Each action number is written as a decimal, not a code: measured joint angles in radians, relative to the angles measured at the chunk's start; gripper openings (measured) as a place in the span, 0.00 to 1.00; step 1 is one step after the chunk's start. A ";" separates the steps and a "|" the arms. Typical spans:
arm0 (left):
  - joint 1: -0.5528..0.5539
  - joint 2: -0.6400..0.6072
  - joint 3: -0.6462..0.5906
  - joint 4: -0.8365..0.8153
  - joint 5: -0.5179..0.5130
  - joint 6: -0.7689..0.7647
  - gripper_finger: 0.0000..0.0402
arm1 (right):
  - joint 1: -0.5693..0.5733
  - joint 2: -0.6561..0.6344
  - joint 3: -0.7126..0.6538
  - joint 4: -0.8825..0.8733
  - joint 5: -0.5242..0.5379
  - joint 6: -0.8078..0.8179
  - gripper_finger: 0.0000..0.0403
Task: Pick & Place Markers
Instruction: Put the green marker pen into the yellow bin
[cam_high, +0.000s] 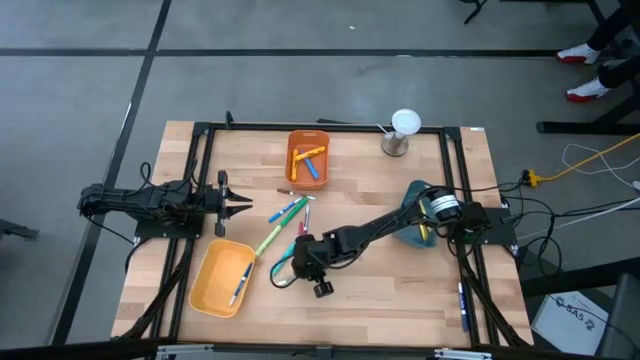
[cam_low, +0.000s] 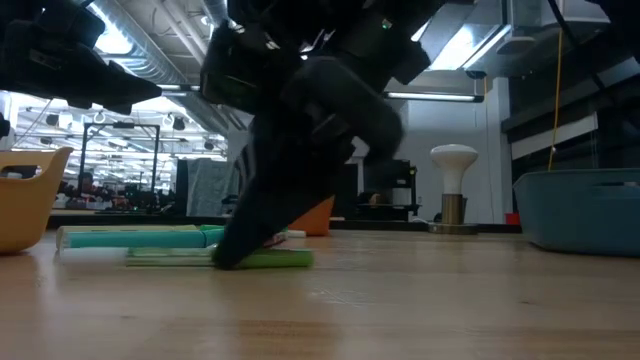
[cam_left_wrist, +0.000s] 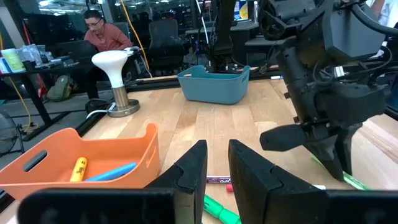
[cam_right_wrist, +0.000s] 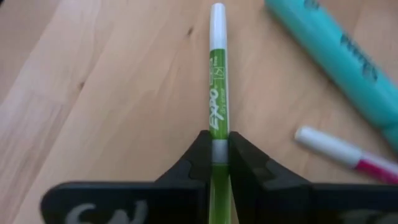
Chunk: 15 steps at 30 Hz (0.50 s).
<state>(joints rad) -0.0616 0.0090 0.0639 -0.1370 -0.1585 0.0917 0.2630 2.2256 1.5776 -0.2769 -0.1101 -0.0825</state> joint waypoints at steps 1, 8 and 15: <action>0.000 0.000 0.000 0.000 0.000 0.000 0.16 | 0.000 0.001 0.000 0.019 0.001 0.000 0.09; 0.000 0.000 0.000 0.000 0.000 0.000 0.15 | -0.001 0.008 -0.002 0.161 -0.007 -0.007 0.09; 0.000 0.000 0.000 0.000 0.000 0.000 0.16 | -0.006 0.008 -0.002 0.258 -0.038 -0.011 0.09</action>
<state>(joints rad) -0.0616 0.0090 0.0639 -0.1368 -0.1585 0.0917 0.2575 2.2333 1.5753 -0.0186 -0.1479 -0.0933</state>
